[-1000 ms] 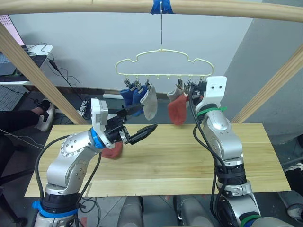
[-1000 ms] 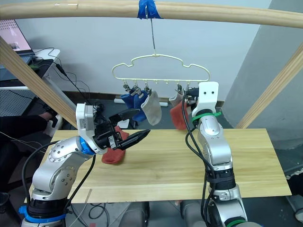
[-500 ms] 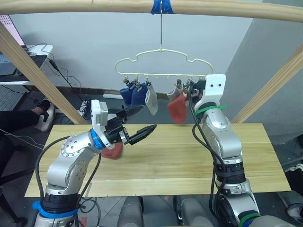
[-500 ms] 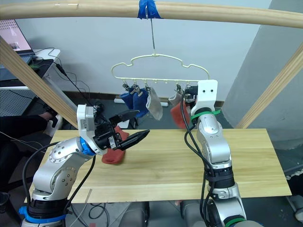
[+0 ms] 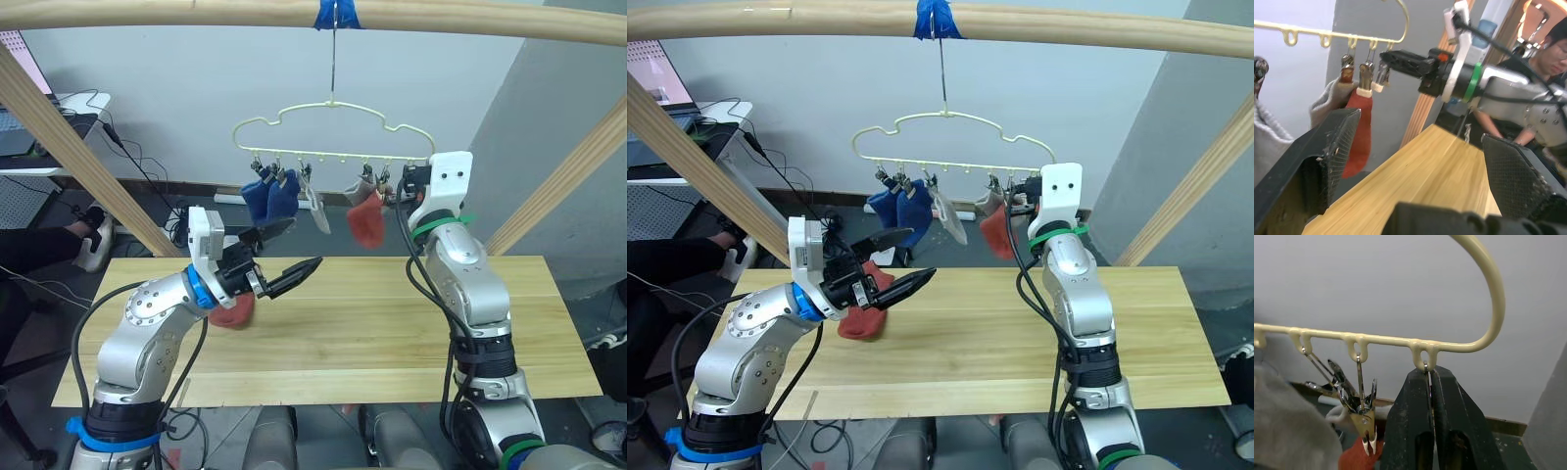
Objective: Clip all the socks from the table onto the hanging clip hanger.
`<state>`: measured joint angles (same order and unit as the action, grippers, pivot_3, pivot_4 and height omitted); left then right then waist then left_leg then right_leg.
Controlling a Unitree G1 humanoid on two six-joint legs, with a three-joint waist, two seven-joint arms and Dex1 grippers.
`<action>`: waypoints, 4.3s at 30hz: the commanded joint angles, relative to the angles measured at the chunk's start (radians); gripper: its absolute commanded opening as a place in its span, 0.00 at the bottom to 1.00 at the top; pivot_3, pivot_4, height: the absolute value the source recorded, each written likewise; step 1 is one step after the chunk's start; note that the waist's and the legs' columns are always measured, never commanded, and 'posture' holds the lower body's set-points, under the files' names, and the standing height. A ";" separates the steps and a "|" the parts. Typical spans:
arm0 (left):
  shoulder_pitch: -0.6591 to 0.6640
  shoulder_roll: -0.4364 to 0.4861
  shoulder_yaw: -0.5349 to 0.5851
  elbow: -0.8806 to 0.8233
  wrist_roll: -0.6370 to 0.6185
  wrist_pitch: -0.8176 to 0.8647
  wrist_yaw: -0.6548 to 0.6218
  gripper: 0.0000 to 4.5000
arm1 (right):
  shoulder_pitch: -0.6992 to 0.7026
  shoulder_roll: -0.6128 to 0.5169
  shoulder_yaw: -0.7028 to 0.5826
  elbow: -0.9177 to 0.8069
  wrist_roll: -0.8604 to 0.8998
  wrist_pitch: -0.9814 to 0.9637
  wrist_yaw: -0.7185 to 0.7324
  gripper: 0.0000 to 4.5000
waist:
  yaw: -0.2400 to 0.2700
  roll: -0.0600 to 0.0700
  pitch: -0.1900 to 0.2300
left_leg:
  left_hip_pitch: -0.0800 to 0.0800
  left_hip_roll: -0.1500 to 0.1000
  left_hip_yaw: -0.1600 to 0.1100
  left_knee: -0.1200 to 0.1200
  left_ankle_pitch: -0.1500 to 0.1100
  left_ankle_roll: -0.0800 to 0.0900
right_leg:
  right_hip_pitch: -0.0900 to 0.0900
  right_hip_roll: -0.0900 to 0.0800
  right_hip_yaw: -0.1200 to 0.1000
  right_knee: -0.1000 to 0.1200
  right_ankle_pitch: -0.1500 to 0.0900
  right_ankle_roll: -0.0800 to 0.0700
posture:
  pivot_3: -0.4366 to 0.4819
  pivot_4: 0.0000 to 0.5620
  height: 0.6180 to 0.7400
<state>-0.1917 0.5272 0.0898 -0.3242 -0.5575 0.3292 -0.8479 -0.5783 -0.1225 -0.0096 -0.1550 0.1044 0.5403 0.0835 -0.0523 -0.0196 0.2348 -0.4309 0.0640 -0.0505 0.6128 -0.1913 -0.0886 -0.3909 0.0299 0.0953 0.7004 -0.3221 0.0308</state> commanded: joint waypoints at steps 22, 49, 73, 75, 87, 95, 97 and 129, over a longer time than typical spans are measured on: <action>-0.303 -0.047 -0.046 1.112 0.506 -0.373 0.325 1.00 | -0.100 -0.209 -0.062 -0.097 0.172 0.269 0.215 0.01 | -0.001 -0.001 -0.001 | 0.000 -0.001 0.000 0.001 0.000 0.000 | 0.000 -0.001 -0.002 0.001 0.000 0.000 | 0.43 0.34 1.00; -0.301 -0.067 -0.065 1.180 0.531 -0.408 0.235 0.15 | -0.081 -0.206 -0.073 -0.112 0.172 0.299 0.185 0.00 | -0.011 -0.001 -0.001 | 0.000 -0.001 -0.001 0.014 0.000 0.000 | 0.000 0.001 0.000 0.013 0.000 0.001 | 0.43 0.38 1.00; -0.142 -0.208 -0.224 0.384 0.387 -0.597 -0.029 0.01 | -0.290 -0.058 -0.575 -0.029 0.492 1.040 0.107 0.00 | -0.004 -0.001 0.000 | 0.000 -0.001 -0.001 0.014 0.000 0.000 | 0.001 0.001 0.000 0.012 0.000 0.001 | 0.40 0.35 1.00; -0.161 -0.221 -0.234 0.394 0.405 -0.619 -0.015 0.01 | -0.315 -0.019 -0.627 -0.031 0.502 1.070 0.067 0.00 | -0.003 -0.001 0.000 | -0.001 -0.001 -0.001 0.014 0.000 0.000 | 0.001 0.000 0.000 0.012 0.000 0.001 | 0.40 0.36 1.00; -0.197 -0.252 -0.270 0.456 0.455 -0.684 0.031 0.01 | -0.342 0.044 -0.714 0.007 0.722 1.074 -0.175 0.00 | -0.009 -0.001 0.000 | -0.001 -0.001 0.000 0.012 -0.001 0.001 | 0.000 0.001 0.001 0.010 0.000 0.001 | 0.39 0.36 1.00; -0.221 -0.281 -0.271 0.483 0.475 -0.718 0.075 0.01 | -0.319 0.029 -0.705 0.022 0.868 1.074 -0.304 0.00 | -0.019 -0.001 0.000 | -0.001 -0.001 0.000 0.012 -0.001 0.001 | 0.000 0.001 0.001 0.009 -0.001 0.001 | 0.39 0.35 1.00; -0.220 -0.282 -0.273 0.485 0.482 -0.724 0.084 0.01 | -0.318 0.027 -0.710 0.029 0.903 1.074 -0.335 0.00 | -0.023 -0.001 0.000 | -0.002 -0.001 0.000 0.011 -0.001 0.001 | 0.000 0.001 0.001 0.008 0.000 0.001 | 0.39 0.35 1.00; -0.257 -0.295 -0.305 0.531 0.474 -0.695 0.081 0.11 | -0.280 -0.079 -0.628 0.051 1.200 1.042 -0.490 0.86 | -0.033 -0.001 0.000 | -0.003 -0.001 0.001 0.004 -0.001 0.002 | -0.001 0.001 0.001 -0.001 0.000 0.001 | 0.38 0.33 1.00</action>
<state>-0.4411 0.2394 -0.1938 0.2159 -0.0578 -0.3943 -0.7436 -0.8670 -0.1681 -0.6565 -0.0442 1.2795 1.5967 -0.4501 -0.0852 -0.0203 0.2344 -0.4340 0.0633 -0.0498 0.6158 -0.1922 -0.0870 -0.3915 0.0306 0.0962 0.6985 -0.3225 0.0315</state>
